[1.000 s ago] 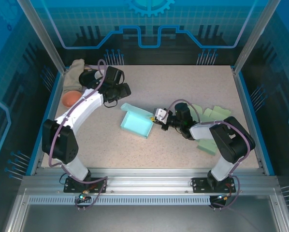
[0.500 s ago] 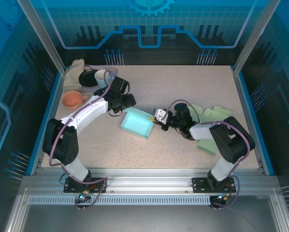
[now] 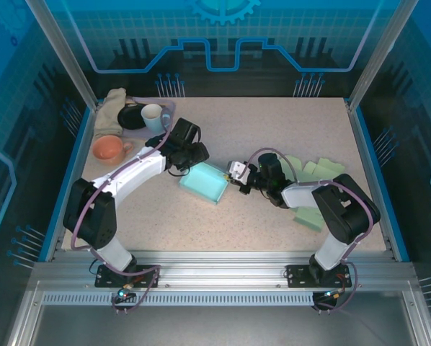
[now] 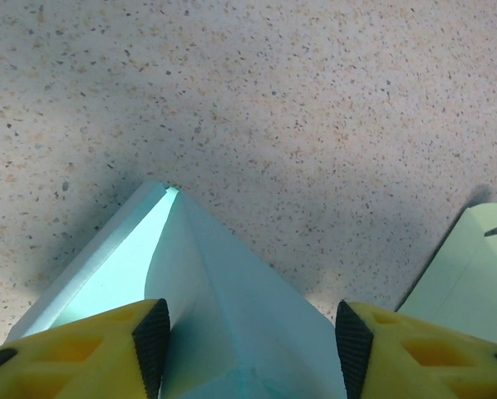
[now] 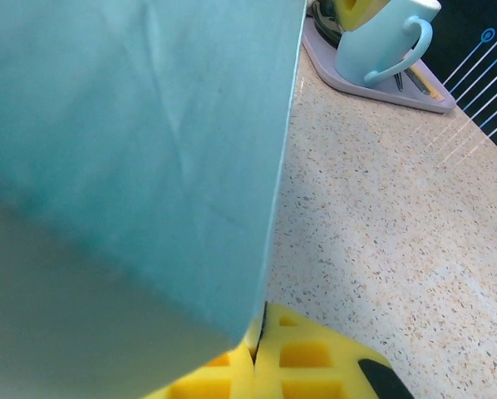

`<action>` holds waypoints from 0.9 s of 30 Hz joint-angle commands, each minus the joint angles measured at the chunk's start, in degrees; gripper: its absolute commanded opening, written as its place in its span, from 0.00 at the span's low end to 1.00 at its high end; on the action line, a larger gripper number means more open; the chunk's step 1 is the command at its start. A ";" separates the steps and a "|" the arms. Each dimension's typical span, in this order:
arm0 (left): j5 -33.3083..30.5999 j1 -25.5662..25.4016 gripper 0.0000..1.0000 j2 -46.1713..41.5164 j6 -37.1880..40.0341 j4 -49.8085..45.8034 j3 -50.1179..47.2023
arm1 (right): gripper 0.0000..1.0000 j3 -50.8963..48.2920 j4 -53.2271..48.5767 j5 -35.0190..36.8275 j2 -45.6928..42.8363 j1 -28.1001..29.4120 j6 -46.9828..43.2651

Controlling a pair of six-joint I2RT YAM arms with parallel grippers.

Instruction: Fold the paper box

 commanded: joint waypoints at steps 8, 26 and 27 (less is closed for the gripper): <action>-4.10 -1.36 0.55 -0.80 -1.07 1.63 -7.50 | 0.29 1.84 -3.95 2.64 -0.22 2.26 1.10; -11.63 -1.30 0.56 -1.69 -3.77 1.56 -9.54 | 0.38 5.89 -21.79 14.36 -7.53 1.77 17.75; -11.82 -1.35 0.56 -1.69 -3.85 1.60 -9.62 | 0.38 6.32 -23.82 15.47 -7.90 1.77 19.04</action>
